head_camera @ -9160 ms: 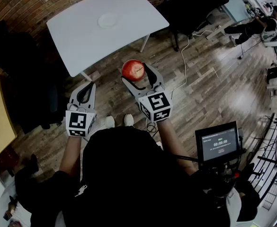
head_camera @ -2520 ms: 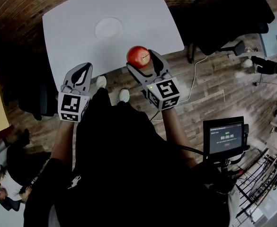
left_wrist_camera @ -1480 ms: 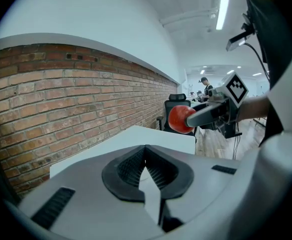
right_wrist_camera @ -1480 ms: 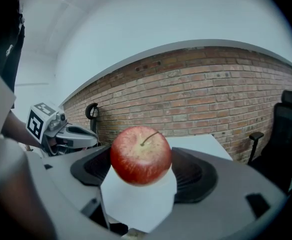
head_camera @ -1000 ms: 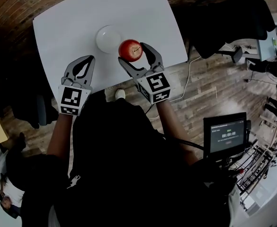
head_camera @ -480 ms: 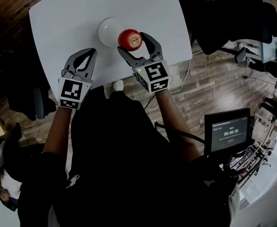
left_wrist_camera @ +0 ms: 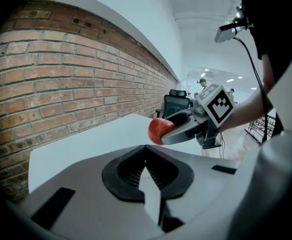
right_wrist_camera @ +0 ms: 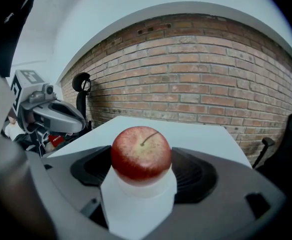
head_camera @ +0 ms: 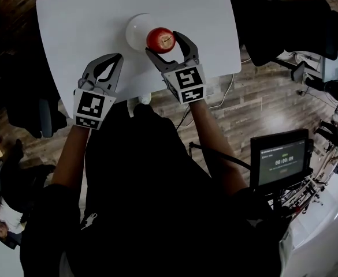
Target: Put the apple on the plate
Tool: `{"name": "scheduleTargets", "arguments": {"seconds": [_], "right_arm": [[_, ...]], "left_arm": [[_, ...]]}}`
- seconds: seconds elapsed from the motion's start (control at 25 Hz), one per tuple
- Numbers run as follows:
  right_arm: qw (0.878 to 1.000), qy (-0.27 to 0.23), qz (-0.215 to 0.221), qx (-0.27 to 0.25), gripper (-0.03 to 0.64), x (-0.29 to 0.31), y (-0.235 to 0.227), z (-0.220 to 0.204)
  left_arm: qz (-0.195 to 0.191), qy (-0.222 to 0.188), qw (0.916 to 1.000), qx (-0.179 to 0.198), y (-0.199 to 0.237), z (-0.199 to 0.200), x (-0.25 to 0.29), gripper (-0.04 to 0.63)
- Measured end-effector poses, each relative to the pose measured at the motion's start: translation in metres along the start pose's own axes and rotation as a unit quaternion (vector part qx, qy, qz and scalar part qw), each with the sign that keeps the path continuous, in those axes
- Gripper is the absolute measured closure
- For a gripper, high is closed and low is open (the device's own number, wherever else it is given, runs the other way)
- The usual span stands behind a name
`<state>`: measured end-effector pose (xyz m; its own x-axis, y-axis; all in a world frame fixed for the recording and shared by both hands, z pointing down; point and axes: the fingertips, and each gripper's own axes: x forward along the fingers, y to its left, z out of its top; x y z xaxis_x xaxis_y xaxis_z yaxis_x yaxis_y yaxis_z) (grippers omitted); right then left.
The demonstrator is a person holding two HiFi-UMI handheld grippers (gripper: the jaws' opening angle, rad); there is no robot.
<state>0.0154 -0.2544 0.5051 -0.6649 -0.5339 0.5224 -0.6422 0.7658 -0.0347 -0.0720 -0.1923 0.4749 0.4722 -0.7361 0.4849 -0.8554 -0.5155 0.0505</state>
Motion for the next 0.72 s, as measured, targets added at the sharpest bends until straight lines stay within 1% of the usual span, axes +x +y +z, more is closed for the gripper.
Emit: {"name": "scheduleTargets", "arguments": {"seconds": [0.24,0.48,0.72], "right_arm": [[1.0,0.01,-0.003,-0.019,0.244,0.009,0.0,-0.007],[0.999,0.03,-0.006,-0.041,0.244,0.077,0.006,-0.046],[0.997,0.039,-0.007,-0.072,0.244,0.08,0.011,-0.047]], "left_arm": [[-0.001,0.008,0.9999,-0.007,-0.003,-0.007,-0.006,0.588],[-0.002,0.018,0.9995,-0.027,0.036,-0.06,0.016,0.588],[0.005,0.023,0.9994,-0.027,0.04,-0.057,0.005,0.589]]}}
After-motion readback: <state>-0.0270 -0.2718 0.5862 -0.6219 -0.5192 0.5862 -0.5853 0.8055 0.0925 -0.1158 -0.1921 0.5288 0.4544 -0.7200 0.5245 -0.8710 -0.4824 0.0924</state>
